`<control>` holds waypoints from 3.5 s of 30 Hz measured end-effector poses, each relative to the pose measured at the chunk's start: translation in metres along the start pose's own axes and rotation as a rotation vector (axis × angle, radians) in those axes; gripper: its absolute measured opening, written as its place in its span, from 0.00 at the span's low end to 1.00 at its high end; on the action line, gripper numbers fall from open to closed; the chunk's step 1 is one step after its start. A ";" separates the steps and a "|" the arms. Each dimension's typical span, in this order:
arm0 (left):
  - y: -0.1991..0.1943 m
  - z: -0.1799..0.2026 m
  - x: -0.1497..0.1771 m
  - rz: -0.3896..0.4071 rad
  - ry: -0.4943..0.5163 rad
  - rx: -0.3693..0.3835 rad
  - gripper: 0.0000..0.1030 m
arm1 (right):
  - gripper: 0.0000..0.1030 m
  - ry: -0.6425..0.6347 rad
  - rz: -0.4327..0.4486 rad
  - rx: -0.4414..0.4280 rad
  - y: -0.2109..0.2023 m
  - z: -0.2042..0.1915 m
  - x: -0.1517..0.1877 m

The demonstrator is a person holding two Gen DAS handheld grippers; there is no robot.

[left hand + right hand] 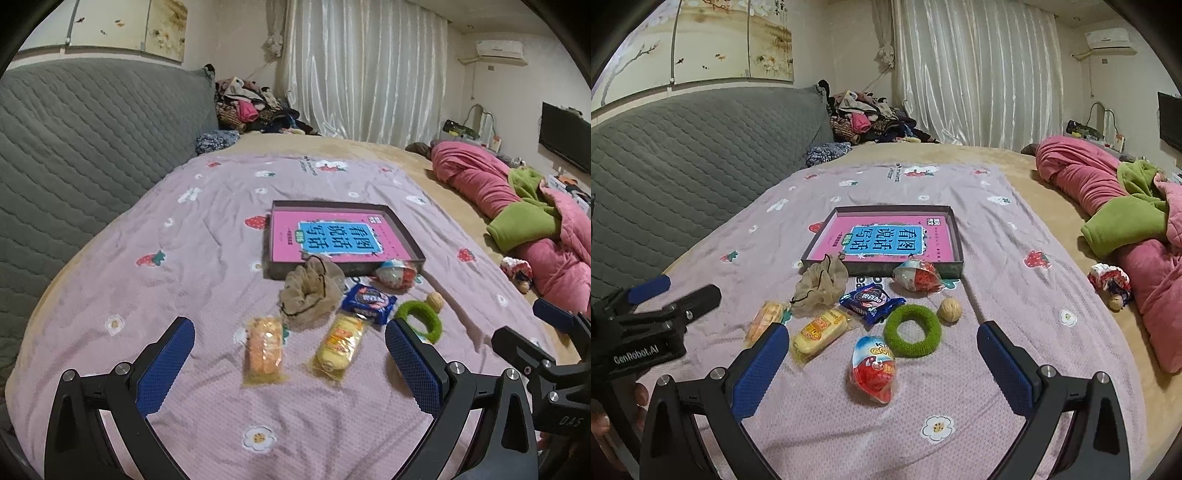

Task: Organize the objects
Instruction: 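Move both tools toward the snacks, left toward the bread roll, right toward the Kinder egg, then close the left gripper on the bread roll while the right gripper closes on the Kinder egg, then lift the bread roll with the left gripper while the right carries the Kinder egg to the tray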

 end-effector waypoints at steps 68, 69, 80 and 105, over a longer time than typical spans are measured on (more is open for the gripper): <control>0.167 -0.022 0.087 -0.354 -0.046 0.060 0.40 | 0.52 0.021 -0.235 0.066 0.111 -0.010 0.082; 0.165 -0.022 0.087 -0.356 -0.046 0.060 0.40 | 0.52 0.022 -0.231 0.064 0.109 -0.011 0.081; 0.137 -0.016 0.082 -0.340 -0.045 0.060 0.40 | 0.52 0.022 -0.215 0.037 0.091 -0.013 0.076; 0.092 0.031 0.021 -0.222 0.027 0.082 0.40 | 0.52 0.000 -0.106 0.009 0.060 0.013 0.019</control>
Point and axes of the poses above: each gripper's, at about its wrist camera, not at the fingertips, and y roughly the way its jaws point, z to its right, x to its underside, the point moved 4 cm from there along y, roughly the way its jaws point, and after that the axes turned 9 degrees about z, right-handed, at the moved point
